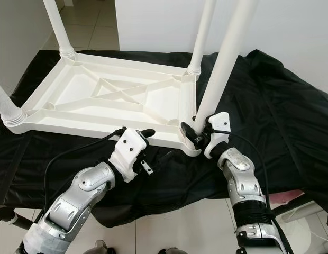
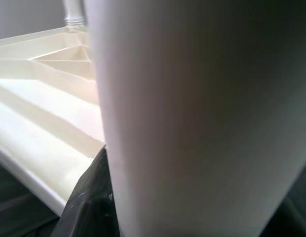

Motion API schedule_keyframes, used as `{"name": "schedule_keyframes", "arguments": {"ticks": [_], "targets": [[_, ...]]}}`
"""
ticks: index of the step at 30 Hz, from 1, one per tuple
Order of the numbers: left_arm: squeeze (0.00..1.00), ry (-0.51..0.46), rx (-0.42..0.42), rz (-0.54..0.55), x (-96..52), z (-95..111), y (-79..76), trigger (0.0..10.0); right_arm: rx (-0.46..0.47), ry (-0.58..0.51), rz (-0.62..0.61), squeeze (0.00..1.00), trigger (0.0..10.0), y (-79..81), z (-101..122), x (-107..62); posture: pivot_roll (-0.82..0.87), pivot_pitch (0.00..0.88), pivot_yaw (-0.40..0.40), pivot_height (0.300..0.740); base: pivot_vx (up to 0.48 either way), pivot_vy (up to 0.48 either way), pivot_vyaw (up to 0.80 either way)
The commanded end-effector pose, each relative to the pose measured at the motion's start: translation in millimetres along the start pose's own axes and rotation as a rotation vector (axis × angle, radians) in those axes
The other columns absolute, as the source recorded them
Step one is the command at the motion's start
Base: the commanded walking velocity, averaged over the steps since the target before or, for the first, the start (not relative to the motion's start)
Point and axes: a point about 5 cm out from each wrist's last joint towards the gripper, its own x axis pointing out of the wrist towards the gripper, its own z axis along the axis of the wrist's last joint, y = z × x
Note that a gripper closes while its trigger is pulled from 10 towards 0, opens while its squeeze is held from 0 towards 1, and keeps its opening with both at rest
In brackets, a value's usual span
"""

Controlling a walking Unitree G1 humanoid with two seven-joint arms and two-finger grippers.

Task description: Building children table

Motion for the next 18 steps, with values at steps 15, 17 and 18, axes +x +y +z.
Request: {"name": "schedule_keyframes", "arguments": {"ticks": [15,17,18], "targets": [[0.00,0.013,0.009,-0.024,2.8,-3,0.4,10.0,0.103,0.027,-0.506,0.00,10.0,34.6,-3,-0.2,0.00,0.081,-0.076,0.740,0.000,0.000,0.00],[0.00,0.012,0.013,-0.021,3.1,-3,1.1,10.0,0.131,0.023,-0.534,0.00,10.0,41.6,-1,4.5,0.00,0.080,-0.077,0.740,0.000,0.000,0.00],[0.00,0.011,0.014,-0.019,3.1,-3,1.4,10.0,0.143,0.017,-0.537,0.00,10.0,44.1,1,6.7,0.00,0.080,-0.077,0.740,0.000,0.000,0.00]]}}
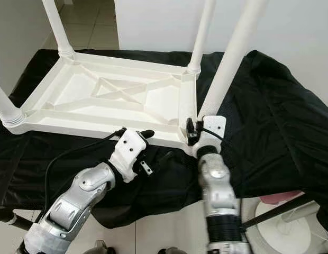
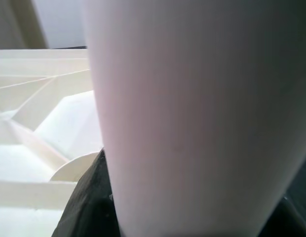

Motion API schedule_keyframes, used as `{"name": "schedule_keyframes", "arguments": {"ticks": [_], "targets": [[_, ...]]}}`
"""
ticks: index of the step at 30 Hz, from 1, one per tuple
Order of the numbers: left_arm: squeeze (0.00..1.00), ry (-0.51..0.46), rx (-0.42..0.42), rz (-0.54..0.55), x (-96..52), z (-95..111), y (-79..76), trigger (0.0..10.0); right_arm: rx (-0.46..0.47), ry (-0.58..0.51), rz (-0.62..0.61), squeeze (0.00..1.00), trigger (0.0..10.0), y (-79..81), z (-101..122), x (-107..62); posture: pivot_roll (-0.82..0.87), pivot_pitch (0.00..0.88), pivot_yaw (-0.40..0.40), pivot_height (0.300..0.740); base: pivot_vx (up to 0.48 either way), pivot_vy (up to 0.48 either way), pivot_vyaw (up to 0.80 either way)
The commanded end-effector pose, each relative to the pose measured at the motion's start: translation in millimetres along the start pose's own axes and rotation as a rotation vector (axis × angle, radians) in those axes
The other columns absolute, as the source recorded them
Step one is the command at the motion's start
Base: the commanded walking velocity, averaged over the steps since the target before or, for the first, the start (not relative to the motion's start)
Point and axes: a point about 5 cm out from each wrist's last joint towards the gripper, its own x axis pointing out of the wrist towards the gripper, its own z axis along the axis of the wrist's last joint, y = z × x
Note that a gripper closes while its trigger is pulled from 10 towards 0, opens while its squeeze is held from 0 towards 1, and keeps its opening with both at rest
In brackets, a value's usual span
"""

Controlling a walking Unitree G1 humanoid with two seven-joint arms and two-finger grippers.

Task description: Building children table

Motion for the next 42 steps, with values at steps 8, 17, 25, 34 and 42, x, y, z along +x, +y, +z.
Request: {"name": "schedule_keyframes", "arguments": {"ticks": [8,17,25,34,42], "targets": [[0.00,-0.005,0.022,-0.014,1.9,1,0.7,10.0,-0.001,0.035,0.041,0.00,10.0,8.8,1,3.5,0.01,0.082,-0.085,0.740,0.000,0.000,0.00],[0.00,-0.017,0.019,0.012,2.5,3,4.7,10.0,-0.010,0.037,0.068,1.00,10.0,5.2,1,7.5,0.01,0.085,-0.087,0.740,0.000,0.000,0.00],[0.00,-0.017,0.038,0.022,4.9,4,7.5,10.0,-0.036,0.027,0.132,0.00,10.0,-0.3,6,12.7,0.01,0.087,-0.089,0.740,0.000,0.000,0.00],[0.00,-0.018,0.044,0.019,3.6,5,7.9,10.0,-0.104,0.021,0.379,0.00,10.0,-14.3,11,13.8,0.01,0.088,-0.078,0.740,0.000,0.000,0.00],[0.00,-0.023,0.050,0.012,5.0,6,9.3,10.0,-0.177,0.036,0.569,0.00,10.0,-20.2,11,14.8,0.01,0.084,-0.074,0.740,0.000,0.000,0.00]]}}
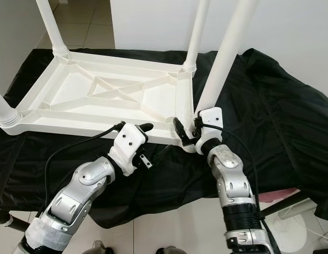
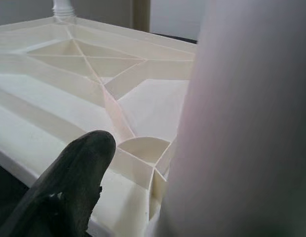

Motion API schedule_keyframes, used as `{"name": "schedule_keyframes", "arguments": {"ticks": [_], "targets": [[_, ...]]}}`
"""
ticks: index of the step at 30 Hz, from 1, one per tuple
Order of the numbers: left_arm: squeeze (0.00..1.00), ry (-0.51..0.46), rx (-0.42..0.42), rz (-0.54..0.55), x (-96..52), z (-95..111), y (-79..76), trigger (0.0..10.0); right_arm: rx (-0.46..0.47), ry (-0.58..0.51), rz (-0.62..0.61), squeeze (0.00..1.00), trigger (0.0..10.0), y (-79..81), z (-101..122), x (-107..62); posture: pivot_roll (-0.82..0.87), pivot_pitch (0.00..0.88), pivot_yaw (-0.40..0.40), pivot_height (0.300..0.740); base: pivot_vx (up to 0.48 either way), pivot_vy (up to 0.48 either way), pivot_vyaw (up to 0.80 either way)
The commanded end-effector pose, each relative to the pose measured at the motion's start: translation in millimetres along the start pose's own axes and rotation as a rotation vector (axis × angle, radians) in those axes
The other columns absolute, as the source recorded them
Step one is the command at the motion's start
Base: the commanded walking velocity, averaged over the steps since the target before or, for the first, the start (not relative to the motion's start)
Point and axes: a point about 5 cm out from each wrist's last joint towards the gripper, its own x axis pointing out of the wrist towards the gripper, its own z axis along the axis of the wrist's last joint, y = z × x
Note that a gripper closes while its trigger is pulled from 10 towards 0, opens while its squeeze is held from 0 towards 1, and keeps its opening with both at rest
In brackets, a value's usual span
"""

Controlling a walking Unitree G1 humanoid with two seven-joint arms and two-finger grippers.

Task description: Building children table

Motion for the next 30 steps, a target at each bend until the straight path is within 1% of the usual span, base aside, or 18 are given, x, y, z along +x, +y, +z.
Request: {"name": "schedule_keyframes", "arguments": {"ticks": [1,2,4,5,6,8,9,13,19,20,22,24,28,30], "targets": [[0.00,0.004,0.014,-0.012,1.3,-1,0.6,10.0,-0.015,0.006,0.039,0.00,10.0,1.4,-2,1.2,0.01,0.084,-0.074,0.740,0.000,0.000,0.00],[0.00,0.003,0.017,-0.012,1.5,-1,1.3,10.0,-0.021,0.011,0.057,0.00,10.0,-0.9,-2,1.6,0.01,0.080,-0.073,0.740,0.000,0.000,0.00],[0.00,0.003,0.017,-0.012,1.5,-1,1.3,10.0,-0.021,0.011,0.057,0.00,10.0,-0.9,-2,1.6,0.01,0.080,-0.073,0.740,0.000,0.000,0.00],[0.00,0.003,0.019,-0.011,1.7,-1,1.9,10.0,-0.030,0.024,0.085,0.00,7.9,-2.5,-4,2.0,0.02,0.077,-0.074,0.740,0.000,0.000,0.00],[0.00,0.002,0.024,-0.010,1.9,-1,2.4,10.0,-0.044,0.034,0.112,0.00,1.8,-3.1,-6,2.2,0.02,0.071,-0.074,0.740,0.000,0.000,0.00],[0.00,0.002,0.024,-0.010,1.9,-1,2.4,10.0,-0.044,0.034,0.112,0.00,1.8,-3.1,-6,2.2,0.02,0.071,-0.074,0.740,0.000,0.000,0.00],[0.00,0.002,0.026,-0.009,1.9,0,2.9,10.0,-0.045,0.044,0.137,0.00,0.0,-3.6,-8,2.4,0.02,0.075,-0.072,0.740,0.000,0.000,0.00],[0.00,0.000,0.033,-0.011,1.8,1,3.9,10.0,-0.026,0.074,0.161,0.00,0.0,-6.3,-18,1.1,0.03,0.070,-0.069,0.740,0.000,0.000,0.00],[0.00,0.000,0.034,-0.015,1.9,1,2.1,10.0,-0.020,0.071,0.164,0.00,0.0,-7.3,-20,0.6,0.03,0.069,-0.068,0.740,0.000,0.000,0.00],[0.00,-0.001,0.031,-0.019,2.2,1,0.9,10.0,-0.006,0.074,0.151,0.00,10.0,-7.9,-21,0.1,0.03,0.065,-0.067,0.740,0.000,0.000,0.00],[0.00,-0.002,0.028,-0.024,2.6,0,-0.4,10.0,0.011,0.078,0.135,0.00,10.0,-8.6,-22,-0.4,0.03,0.062,-0.069,0.740,0.000,0.000,0.00],[0.00,-0.001,0.030,-0.025,2.9,0,-0.7,10.0,0.036,0.059,0.115,0.00,10.0,-7.3,-20,-2.2,0.03,0.064,-0.069,0.740,0.000,0.000,0.00],[0.00,-0.002,0.028,-0.025,3.3,0,-1.2,10.0,0.021,0.052,0.106,0.00,10.0,-5.8,-21,-4.4,0.03,0.058,-0.076,0.740,0.000,0.000,0.00],[0.00,-0.001,0.029,-0.023,3.0,-1,-1.4,10.0,0.026,0.040,0.064,0.00,10.0,-4.0,-20,-6.3,0.03,0.052,-0.085,0.740,0.000,0.000,0.00]]}}
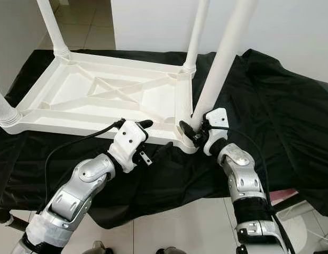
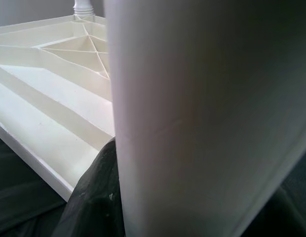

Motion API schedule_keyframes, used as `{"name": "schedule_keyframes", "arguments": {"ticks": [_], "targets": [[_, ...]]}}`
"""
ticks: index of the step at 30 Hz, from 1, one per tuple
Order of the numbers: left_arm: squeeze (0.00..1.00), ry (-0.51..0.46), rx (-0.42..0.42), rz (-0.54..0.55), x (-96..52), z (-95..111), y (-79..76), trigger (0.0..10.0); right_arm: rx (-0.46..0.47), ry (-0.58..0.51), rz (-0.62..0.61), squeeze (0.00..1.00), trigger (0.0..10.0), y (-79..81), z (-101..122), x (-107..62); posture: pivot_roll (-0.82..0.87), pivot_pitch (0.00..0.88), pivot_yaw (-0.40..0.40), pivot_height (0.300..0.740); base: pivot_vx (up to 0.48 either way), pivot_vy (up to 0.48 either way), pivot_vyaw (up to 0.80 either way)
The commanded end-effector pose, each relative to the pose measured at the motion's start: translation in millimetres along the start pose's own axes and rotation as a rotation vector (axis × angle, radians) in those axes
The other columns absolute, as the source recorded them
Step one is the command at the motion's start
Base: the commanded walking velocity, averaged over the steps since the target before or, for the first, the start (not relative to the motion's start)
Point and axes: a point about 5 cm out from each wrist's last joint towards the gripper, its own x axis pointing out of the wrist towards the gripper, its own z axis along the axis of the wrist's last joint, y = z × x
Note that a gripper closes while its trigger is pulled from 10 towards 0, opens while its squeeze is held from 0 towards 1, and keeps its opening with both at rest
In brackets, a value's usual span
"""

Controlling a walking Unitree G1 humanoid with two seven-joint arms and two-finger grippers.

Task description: Building children table

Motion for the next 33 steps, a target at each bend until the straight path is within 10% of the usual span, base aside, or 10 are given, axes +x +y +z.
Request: {"name": "schedule_keyframes", "arguments": {"ticks": [1,14,33], "targets": [[0.00,0.009,-0.001,-0.028,0.1,-4,-4.6,10.0,0.026,0.030,-0.029,0.00,10.0,7.3,-9,-2.9,0.03,0.052,-0.085,0.740,0.000,0.000,0.00],[0.00,0.004,-0.001,-0.029,1.1,-6,-6.3,10.0,0.111,-0.002,-0.367,0.00,10.0,3.3,-11,-16.5,0.03,0.032,-0.111,0.740,0.000,0.000,0.00],[0.00,-0.006,-0.003,-0.029,1.8,-6,-8.8,10.0,0.156,0.031,-0.707,0.00,10.0,45.3,-11,-19.4,0.04,0.023,-0.119,0.740,0.000,0.000,0.00]]}}
